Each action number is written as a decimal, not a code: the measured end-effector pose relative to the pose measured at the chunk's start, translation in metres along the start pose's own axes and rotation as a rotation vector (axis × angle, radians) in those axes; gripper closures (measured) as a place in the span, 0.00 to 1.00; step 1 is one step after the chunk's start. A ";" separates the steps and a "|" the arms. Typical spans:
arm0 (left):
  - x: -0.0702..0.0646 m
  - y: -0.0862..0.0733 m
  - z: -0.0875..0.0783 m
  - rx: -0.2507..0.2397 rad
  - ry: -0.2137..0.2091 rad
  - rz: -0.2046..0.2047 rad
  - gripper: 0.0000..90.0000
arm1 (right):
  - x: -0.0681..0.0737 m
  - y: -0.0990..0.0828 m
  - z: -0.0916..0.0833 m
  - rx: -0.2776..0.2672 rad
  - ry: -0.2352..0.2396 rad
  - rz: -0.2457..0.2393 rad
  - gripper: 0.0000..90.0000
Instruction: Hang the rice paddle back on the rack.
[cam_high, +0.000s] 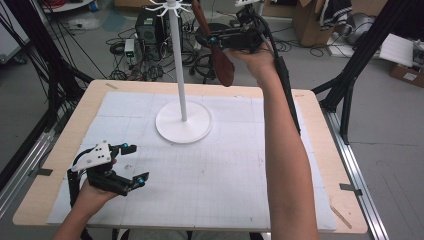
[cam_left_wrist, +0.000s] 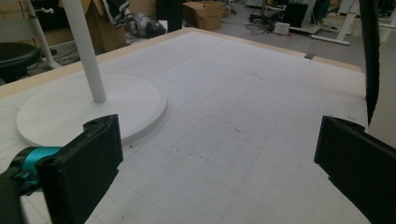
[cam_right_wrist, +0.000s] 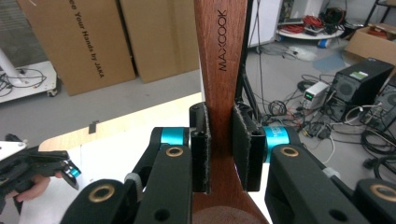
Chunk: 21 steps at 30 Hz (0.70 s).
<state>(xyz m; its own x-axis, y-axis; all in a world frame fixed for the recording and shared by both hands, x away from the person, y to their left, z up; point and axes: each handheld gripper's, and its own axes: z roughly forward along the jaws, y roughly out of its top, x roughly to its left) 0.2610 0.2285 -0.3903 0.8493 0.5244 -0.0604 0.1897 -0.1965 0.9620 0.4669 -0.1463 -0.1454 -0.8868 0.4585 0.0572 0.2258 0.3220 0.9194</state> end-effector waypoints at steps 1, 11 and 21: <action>0.000 0.000 0.000 -0.001 0.000 0.002 0.02 | 0.000 -0.001 0.001 0.004 0.002 0.001 0.88; 0.000 0.000 0.000 0.001 -0.002 0.000 0.02 | 0.000 -0.001 0.008 0.016 -0.001 0.008 0.88; 0.000 0.000 0.000 -0.001 -0.001 -0.001 0.02 | 0.001 -0.001 0.014 0.016 0.007 0.006 0.88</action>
<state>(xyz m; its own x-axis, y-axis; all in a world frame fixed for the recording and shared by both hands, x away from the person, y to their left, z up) 0.2611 0.2287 -0.3903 0.8498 0.5235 -0.0616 0.1900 -0.1951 0.9622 0.4713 -0.1343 -0.1520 -0.8883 0.4547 0.0653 0.2372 0.3323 0.9129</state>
